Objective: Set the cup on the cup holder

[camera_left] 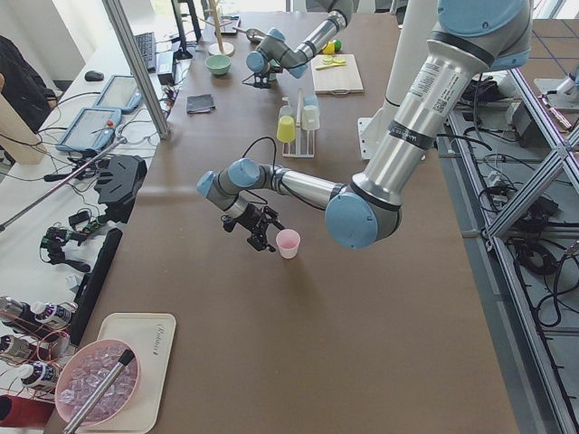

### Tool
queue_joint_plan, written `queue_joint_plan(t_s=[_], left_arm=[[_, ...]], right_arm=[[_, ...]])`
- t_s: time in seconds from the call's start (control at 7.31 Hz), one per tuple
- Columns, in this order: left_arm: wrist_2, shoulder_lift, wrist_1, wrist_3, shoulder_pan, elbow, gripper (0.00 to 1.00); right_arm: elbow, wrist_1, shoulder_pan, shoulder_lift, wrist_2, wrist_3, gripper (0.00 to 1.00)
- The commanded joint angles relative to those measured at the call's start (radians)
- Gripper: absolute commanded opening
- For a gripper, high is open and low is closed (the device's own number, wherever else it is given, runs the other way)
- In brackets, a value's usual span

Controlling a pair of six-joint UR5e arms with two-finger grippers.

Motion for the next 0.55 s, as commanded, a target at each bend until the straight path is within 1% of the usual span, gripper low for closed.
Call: queue_joint_plan(t_s=[0.0,0.14,0.27,0.41], left_arm=[[0.000,-0.003,0.010,0.022,0.002,0.036,0.98],[-0.002,-0.015,0.045,0.024,0.002,0.044,0.98],[-0.002,-0.041,0.067,0.024,0.002,0.074,0.98],[-0.002,-0.044,0.067,0.024,0.002,0.085,0.98]], right_arm=[[0.000,0.002,-0.006,-0.007,-0.004,0.000,1.00],[0.002,0.002,-0.007,-0.014,-0.006,0.000,1.00],[0.000,0.002,-0.009,-0.017,-0.007,-0.003,1.00],[0.002,0.002,-0.012,-0.017,-0.015,-0.003,1.00]])
